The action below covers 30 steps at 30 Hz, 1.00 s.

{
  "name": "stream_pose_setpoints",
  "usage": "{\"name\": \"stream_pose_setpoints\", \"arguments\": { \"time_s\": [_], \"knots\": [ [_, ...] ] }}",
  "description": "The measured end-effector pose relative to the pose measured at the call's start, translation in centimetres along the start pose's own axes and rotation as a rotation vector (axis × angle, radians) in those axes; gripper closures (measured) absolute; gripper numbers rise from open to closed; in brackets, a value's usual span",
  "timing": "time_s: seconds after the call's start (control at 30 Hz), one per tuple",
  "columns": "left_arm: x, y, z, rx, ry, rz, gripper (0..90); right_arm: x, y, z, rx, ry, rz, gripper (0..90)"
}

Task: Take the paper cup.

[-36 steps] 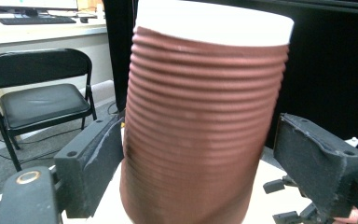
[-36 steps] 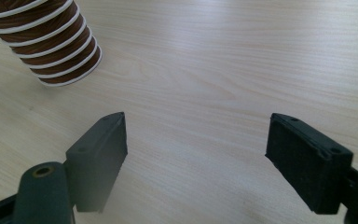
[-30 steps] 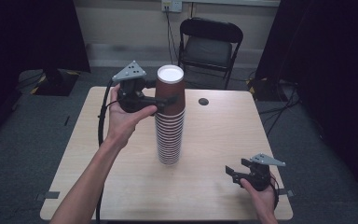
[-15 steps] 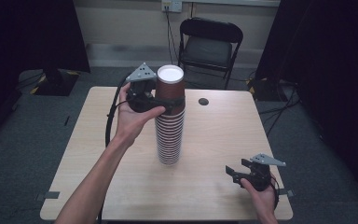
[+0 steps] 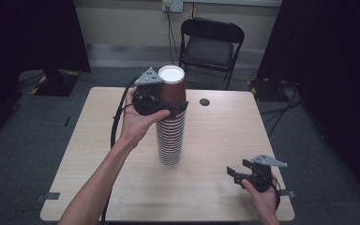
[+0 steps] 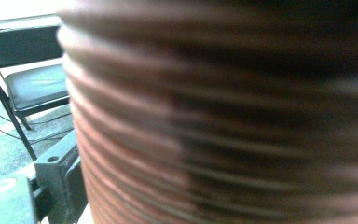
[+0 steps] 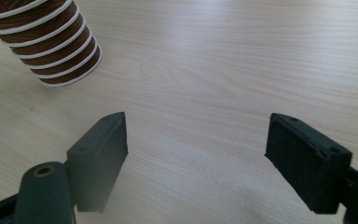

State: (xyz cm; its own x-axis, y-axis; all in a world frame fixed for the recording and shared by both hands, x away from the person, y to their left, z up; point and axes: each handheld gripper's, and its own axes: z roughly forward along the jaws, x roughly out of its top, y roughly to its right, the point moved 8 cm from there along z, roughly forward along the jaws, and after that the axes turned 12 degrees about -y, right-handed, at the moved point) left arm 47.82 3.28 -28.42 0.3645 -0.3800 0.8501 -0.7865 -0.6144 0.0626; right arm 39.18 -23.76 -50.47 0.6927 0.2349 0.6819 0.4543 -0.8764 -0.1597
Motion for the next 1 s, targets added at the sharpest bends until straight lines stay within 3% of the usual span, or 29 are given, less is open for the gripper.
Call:
{"name": "stream_pose_setpoints", "arguments": {
  "time_s": [0.73,1.0],
  "knots": [
    [0.03,0.08,0.16,0.013,0.013,-0.005,9.3,-0.03,0.03,0.01,0.003,-0.001,0.005,21.1],
    [0.68,0.16,-0.39,0.016,0.053,-0.016,10.0,-0.04,0.09,0.03,0.001,-0.001,0.005,21.1]
  ]
}}
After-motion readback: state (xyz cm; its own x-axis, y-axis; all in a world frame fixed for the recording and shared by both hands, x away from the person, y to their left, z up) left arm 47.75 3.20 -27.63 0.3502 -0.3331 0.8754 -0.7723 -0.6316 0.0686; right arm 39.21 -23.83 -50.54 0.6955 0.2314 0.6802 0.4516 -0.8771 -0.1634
